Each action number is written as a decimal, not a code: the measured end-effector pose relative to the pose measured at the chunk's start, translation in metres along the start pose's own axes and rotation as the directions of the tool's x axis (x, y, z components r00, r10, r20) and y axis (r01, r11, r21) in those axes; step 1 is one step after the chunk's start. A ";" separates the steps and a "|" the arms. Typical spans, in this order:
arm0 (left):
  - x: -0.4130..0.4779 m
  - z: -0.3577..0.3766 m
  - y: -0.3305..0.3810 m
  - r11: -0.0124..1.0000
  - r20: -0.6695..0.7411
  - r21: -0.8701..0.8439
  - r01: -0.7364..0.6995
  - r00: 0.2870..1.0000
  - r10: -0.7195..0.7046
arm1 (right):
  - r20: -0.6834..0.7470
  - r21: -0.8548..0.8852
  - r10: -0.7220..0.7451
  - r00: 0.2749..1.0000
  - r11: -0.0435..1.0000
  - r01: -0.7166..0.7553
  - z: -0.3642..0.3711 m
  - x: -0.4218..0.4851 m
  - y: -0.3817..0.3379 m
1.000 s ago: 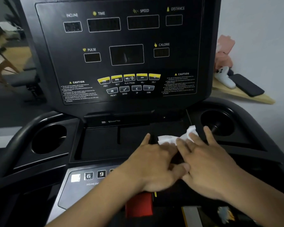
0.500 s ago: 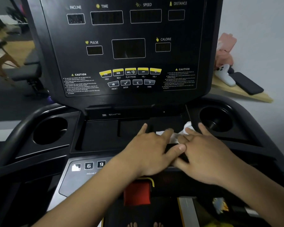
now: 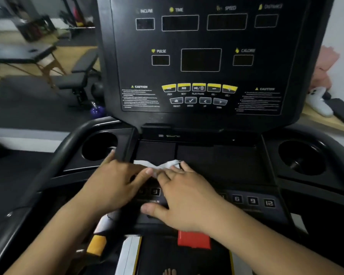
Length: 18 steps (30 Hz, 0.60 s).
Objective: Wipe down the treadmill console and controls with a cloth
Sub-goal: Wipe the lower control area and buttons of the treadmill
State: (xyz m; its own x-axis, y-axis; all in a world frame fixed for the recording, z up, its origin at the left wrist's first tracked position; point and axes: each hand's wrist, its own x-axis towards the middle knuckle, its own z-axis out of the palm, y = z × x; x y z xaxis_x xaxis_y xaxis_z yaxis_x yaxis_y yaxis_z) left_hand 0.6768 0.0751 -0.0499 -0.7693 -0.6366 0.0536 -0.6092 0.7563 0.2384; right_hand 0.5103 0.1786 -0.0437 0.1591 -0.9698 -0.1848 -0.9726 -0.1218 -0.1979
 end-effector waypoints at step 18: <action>-0.024 0.005 -0.001 0.925 0.033 0.361 0.120 0.989 -0.141 | 0.094 0.078 -0.096 0.991 0.993 0.089 0.002 0.040 -0.009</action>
State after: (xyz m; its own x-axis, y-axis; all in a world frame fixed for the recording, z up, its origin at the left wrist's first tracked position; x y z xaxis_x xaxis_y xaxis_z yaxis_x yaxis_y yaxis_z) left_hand 0.6949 0.0904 -0.0560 -0.6817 -0.7315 -0.0130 -0.7249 0.6778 -0.1227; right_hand 0.5255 0.1412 -0.0508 0.2667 -0.9296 -0.2543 -0.9385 -0.1904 -0.2881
